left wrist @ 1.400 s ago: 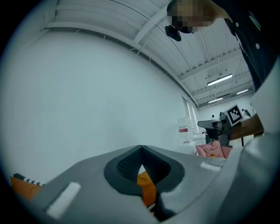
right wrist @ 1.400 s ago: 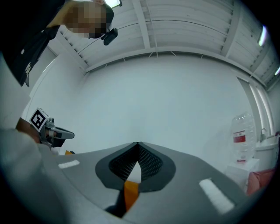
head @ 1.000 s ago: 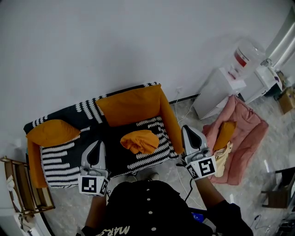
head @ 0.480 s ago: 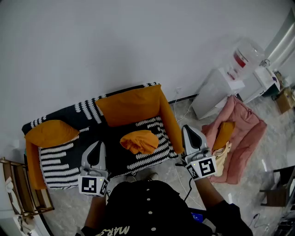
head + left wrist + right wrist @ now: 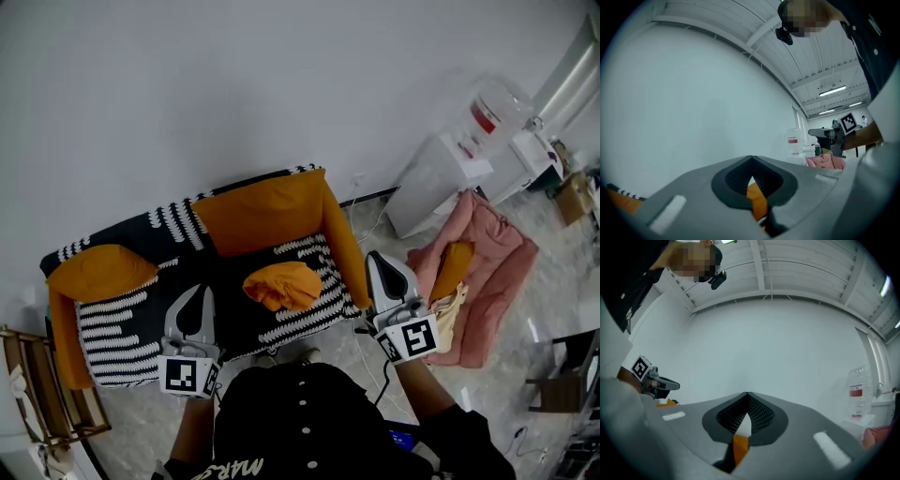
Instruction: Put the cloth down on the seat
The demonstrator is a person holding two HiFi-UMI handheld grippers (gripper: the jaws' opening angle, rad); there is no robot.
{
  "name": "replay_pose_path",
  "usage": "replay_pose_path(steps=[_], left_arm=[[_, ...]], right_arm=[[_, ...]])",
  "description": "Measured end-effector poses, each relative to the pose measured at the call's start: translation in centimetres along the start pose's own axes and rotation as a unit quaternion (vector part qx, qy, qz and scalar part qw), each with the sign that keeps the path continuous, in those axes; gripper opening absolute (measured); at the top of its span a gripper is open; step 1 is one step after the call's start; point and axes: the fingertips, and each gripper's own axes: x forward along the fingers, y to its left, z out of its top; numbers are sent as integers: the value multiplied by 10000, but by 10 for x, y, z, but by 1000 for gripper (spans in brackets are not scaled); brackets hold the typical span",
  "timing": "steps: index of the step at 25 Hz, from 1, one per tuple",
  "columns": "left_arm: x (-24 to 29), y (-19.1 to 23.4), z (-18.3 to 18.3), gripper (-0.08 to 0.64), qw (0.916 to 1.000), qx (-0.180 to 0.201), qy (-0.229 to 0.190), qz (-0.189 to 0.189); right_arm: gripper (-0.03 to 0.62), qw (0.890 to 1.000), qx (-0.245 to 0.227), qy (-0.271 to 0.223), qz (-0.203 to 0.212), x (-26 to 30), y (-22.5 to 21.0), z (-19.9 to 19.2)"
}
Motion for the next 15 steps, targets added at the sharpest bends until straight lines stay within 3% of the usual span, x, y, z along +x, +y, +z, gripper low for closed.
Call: replay_pose_path(steps=[15], left_arm=[[-2, 2, 0, 1, 10000, 20, 6, 29]], right_arm=[[25, 9999, -39, -11, 164, 7, 10, 1]])
